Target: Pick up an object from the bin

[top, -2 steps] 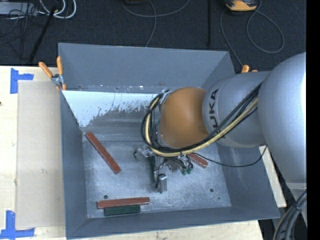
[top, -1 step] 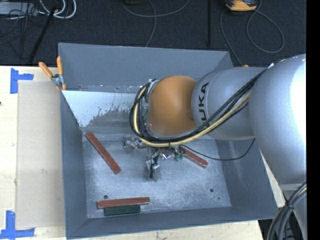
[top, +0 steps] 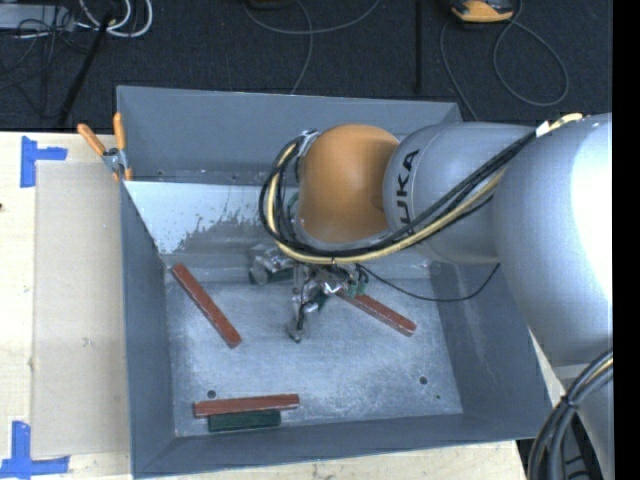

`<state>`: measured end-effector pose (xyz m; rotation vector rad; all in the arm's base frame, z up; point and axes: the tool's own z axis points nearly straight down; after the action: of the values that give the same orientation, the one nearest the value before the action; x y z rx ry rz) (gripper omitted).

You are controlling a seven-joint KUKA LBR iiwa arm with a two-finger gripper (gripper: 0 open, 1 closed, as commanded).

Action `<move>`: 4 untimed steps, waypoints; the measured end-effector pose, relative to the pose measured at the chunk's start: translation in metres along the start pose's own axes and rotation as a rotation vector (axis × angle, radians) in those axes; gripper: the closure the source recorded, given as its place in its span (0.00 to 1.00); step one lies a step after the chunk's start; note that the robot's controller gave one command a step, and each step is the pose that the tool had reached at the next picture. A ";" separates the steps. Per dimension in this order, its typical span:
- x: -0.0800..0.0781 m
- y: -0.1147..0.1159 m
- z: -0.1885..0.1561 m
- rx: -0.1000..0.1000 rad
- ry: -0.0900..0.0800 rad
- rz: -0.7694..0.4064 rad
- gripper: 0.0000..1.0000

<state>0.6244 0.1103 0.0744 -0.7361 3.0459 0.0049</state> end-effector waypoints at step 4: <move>0.091 -0.151 0.003 0.003 0.007 -0.216 0.00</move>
Offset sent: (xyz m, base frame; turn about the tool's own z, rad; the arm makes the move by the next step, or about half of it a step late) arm -0.0504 -0.0438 -0.0044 -0.2194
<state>0.6127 -0.0656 0.0708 -1.0620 2.9543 -0.0032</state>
